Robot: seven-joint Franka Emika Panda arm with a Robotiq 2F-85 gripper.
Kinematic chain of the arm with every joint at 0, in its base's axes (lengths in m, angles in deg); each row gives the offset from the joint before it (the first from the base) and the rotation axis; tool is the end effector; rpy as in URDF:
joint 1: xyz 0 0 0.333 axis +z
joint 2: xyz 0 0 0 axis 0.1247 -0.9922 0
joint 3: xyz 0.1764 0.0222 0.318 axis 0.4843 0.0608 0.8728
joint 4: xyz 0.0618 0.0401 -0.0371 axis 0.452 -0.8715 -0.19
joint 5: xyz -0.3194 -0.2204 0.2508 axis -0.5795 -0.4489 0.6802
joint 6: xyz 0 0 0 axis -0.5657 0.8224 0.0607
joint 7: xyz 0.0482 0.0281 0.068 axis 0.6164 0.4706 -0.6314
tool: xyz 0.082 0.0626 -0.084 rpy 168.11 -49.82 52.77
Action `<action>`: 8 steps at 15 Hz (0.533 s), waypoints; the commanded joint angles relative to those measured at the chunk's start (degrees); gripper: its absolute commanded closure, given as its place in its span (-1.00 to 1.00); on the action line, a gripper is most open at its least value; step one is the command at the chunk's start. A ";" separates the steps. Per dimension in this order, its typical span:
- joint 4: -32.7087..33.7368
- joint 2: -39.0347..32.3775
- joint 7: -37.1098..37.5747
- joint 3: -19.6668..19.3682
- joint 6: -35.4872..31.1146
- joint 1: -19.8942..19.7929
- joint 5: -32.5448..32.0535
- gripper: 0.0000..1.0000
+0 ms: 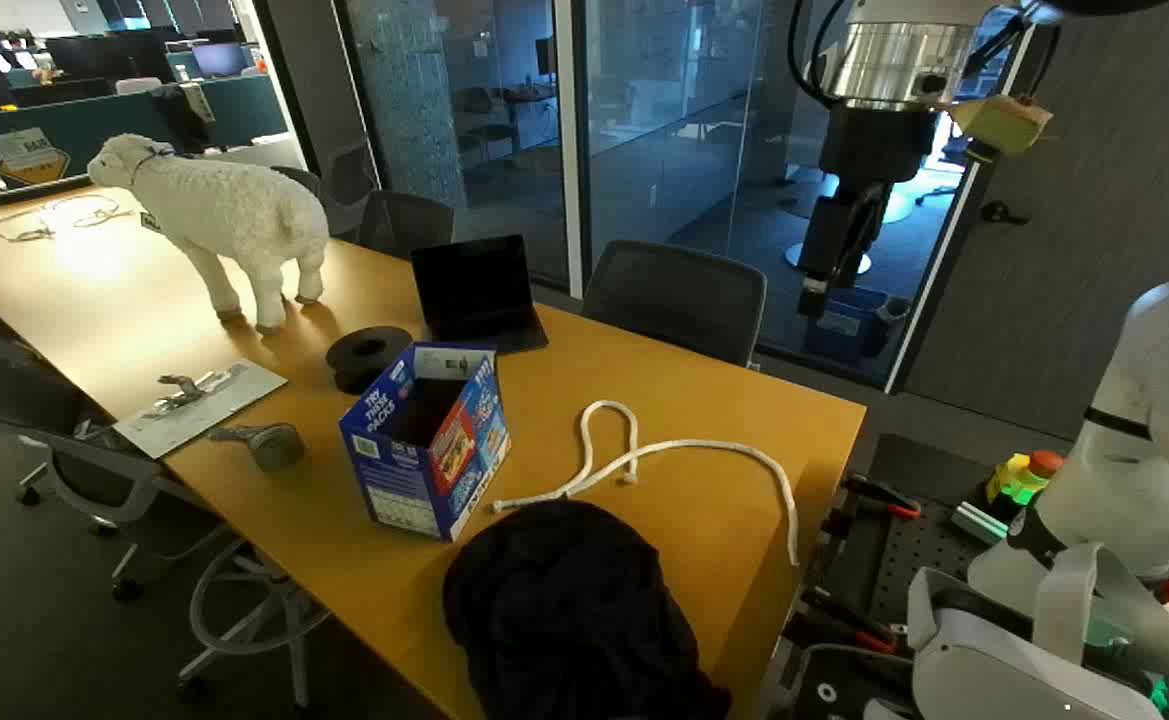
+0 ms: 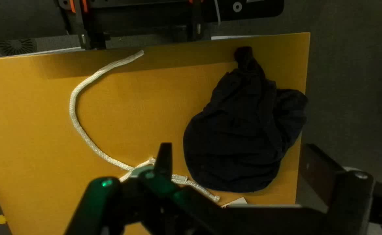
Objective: Put the ropes in the box
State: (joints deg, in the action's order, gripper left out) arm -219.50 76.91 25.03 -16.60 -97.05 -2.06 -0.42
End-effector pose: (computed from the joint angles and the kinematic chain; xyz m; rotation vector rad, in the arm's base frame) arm 0.3318 0.0902 0.5235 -3.0468 0.0764 -0.0356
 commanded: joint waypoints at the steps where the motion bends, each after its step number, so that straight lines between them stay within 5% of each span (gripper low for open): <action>1: 0.38 0.03 -0.34 0.39 0.21 -0.58 0.29 -1.00; 8: -1.33 -0.46 -2.44 0.70 -1.90 -0.43 -1.19 -1.00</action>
State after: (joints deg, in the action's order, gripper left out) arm -219.43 77.21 24.76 -16.58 -97.04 -2.07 -0.44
